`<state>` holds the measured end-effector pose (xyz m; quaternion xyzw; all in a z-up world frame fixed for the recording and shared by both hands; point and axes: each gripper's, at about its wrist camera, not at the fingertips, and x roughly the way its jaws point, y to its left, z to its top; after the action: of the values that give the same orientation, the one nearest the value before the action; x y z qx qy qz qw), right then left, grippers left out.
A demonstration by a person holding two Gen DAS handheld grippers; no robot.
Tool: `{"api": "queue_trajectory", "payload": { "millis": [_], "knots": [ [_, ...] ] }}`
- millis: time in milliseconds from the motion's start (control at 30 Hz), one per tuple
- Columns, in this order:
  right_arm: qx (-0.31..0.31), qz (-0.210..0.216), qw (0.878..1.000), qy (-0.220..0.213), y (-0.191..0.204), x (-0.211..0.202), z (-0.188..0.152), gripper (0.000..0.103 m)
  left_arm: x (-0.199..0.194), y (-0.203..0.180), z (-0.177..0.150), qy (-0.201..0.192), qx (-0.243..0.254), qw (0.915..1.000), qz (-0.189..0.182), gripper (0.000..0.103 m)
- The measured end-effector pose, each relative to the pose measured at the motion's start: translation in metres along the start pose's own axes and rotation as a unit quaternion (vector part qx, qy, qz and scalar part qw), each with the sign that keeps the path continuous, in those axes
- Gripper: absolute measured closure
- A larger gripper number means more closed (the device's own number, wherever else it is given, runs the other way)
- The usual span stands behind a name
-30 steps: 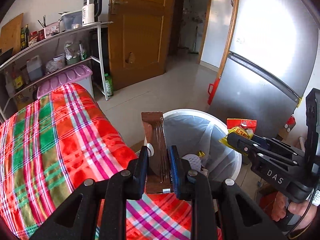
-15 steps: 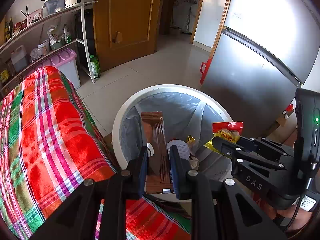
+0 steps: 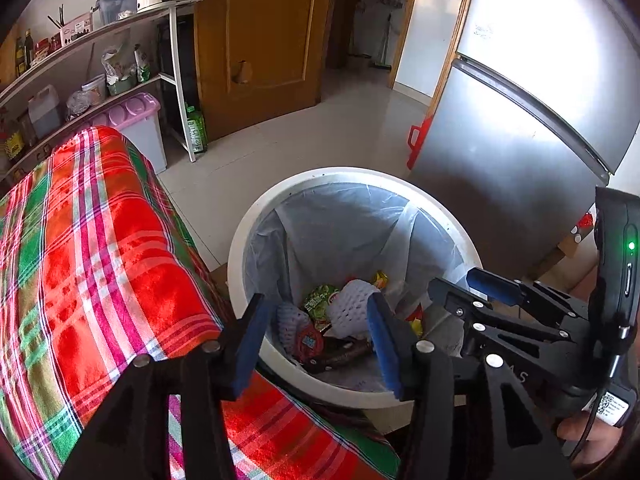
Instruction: Collect trash
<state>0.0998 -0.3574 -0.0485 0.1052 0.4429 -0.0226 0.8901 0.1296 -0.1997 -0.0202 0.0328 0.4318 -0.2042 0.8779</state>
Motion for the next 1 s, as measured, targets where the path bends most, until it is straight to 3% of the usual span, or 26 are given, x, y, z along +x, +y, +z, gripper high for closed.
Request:
{"api": "queue_trajectory", "payload": {
  "millis": [167,667,1000],
  "knots": [
    [0.002,-0.001,1.0,-0.031,0.005,-0.023,-0.004,0.052,-0.017,0.003,-0.005,-0.024,-0.007,0.9996,0.013,0.036],
    [-0.009,-0.021,0.989,-0.144,0.03,-0.108,-0.042,0.053,-0.084,0.015,-0.038,-0.098,-0.027,0.9936,0.05,0.029],
    [-0.02,-0.022,0.986,-0.161,0.046,-0.133,-0.065,0.053,-0.112,0.016,-0.055,-0.134,-0.019,0.986,0.097,0.024]
  ]
}}
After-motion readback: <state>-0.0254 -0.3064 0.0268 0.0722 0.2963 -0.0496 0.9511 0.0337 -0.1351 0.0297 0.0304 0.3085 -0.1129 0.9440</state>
